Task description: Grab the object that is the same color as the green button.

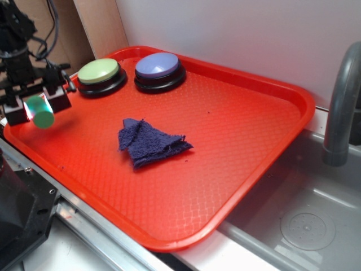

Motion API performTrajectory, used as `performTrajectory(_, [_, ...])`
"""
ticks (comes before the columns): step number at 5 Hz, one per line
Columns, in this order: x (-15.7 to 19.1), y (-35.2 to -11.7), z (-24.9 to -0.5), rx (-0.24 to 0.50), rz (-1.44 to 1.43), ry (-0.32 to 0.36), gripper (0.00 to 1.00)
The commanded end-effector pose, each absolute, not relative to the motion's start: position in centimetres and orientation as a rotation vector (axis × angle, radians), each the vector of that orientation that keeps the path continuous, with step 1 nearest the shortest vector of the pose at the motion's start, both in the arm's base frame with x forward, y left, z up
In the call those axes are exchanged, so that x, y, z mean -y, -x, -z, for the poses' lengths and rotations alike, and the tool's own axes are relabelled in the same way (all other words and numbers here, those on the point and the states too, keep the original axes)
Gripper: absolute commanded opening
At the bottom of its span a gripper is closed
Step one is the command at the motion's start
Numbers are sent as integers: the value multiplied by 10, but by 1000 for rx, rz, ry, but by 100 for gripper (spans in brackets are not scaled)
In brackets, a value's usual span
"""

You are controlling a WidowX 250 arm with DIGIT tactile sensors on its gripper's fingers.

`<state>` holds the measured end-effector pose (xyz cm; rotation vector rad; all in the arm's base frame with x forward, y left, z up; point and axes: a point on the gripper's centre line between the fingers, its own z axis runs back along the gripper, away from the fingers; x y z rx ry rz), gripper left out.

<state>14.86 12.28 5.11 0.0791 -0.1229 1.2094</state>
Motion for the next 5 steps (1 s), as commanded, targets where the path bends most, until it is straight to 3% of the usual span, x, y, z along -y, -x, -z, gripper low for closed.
performTrajectory(1, [-73,-167,-115,219,-816,73,0])
performTrajectory(3, [-16,-171,-148,139,-321,113,0])
performTrajectory(5, [14,-161,-140,130,1,69,0])
